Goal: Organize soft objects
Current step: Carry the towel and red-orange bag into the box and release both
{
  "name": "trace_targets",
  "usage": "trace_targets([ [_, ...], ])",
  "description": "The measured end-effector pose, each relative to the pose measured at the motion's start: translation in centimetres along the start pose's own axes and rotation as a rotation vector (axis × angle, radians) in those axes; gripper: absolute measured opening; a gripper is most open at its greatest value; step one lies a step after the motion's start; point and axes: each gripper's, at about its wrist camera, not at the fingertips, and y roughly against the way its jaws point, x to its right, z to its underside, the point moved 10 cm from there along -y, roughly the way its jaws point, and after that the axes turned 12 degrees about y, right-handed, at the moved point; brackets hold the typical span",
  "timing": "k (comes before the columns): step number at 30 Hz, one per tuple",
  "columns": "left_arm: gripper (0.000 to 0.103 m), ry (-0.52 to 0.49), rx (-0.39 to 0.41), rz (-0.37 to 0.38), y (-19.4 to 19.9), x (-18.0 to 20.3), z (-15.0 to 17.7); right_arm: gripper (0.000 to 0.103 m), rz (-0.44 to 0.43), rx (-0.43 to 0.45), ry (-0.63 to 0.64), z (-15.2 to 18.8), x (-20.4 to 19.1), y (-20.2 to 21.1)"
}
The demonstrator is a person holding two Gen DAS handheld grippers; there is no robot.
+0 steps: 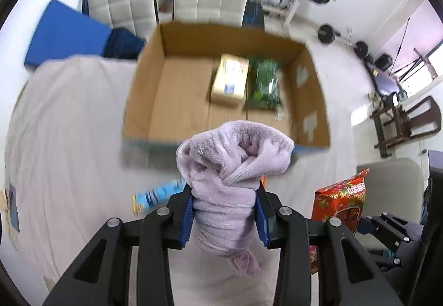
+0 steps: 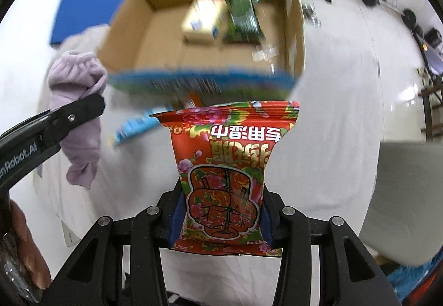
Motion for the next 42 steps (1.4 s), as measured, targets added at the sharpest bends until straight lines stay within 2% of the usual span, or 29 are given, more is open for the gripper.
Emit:
trace_targets([
  [5,0.034,-0.027,0.071,0.017,2.2,-0.8,-7.7,0.047,-0.001,0.087,0.024,-5.4,-1.0,3.7],
  [9,0.034,-0.049,0.085,0.01,2.0,-1.0,-11.0,0.047,0.011,0.113,0.02,-9.6,-0.6,4.3],
  [13,0.034,-0.061,0.045,-0.014,-0.9,-1.7,-14.3,0.047,0.036,0.102,0.005,-12.8,0.6,3.2],
  [18,0.034,-0.036,-0.047,-0.032,-5.2,-3.4,-16.5,0.047,0.062,0.04,-0.032,-15.0,2.8,-1.0],
  [24,0.034,-0.022,-0.136,-0.081,-11.1,-5.3,-19.0,0.047,0.082,-0.053,-0.068,-16.1,5.2,-7.0],
  [31,0.034,-0.019,-0.224,-0.111,-17.1,-6.5,-19.7,0.047,0.066,-0.139,-0.071,-15.1,5.9,-11.5],
  [42,0.038,-0.015,-0.29,-0.132,-19.6,-6.6,-19.4,0.048,0.007,-0.23,-0.12,-13.1,6.3,-15.4],
])
